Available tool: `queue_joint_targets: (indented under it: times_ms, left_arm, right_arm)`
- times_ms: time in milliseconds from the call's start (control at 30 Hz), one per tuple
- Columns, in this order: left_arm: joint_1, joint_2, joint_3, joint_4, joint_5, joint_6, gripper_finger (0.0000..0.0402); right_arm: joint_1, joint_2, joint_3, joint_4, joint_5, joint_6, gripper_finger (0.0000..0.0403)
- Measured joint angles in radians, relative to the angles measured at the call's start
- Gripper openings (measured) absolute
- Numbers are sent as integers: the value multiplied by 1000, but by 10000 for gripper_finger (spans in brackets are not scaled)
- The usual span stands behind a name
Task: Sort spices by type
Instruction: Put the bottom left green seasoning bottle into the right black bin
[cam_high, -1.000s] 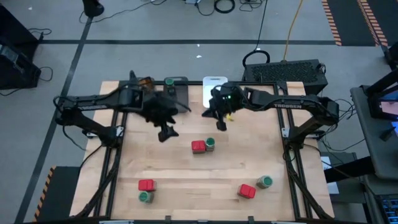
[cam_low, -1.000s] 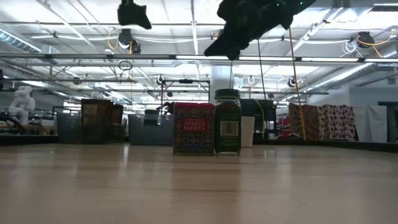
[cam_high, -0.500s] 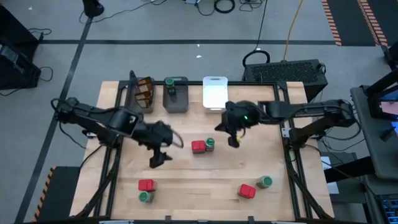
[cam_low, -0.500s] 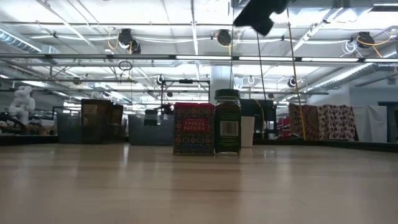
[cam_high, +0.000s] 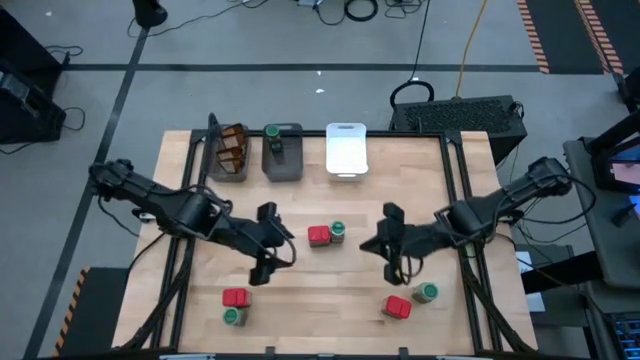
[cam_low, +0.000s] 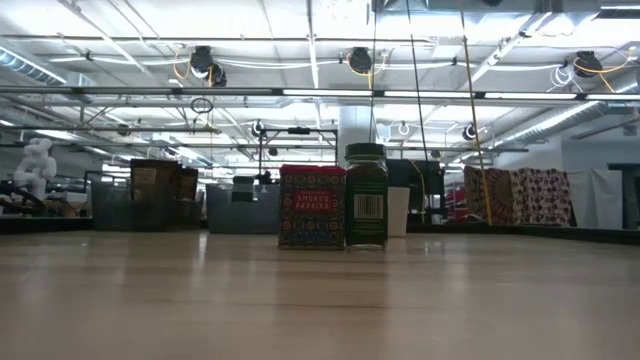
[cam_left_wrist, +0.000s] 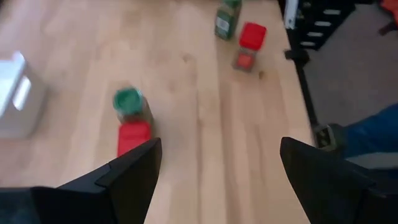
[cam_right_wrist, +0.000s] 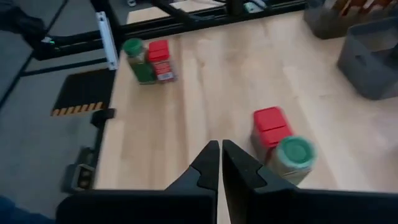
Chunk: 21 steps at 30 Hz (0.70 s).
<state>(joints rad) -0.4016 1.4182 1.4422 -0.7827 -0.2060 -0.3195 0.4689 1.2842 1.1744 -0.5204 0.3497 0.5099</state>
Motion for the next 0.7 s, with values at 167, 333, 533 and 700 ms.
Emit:
queue_joint_targets:
  times_ms: [167,333,533,700]
  left_arm:
    - [29,86,0,63,-58,72,331]
    - [71,178,0,103,-75,92,331]
    - [84,226,0,59,183,45,331]
    - [49,198,0,-107,371,-138,331]
  right_arm:
    - [91,0,0,-21,71,60,0]
    - [129,0,0,-83,109,81,0]
    - [136,0,0,-153,65,80,0]
    - [135,0,0,-206,68,23,0]
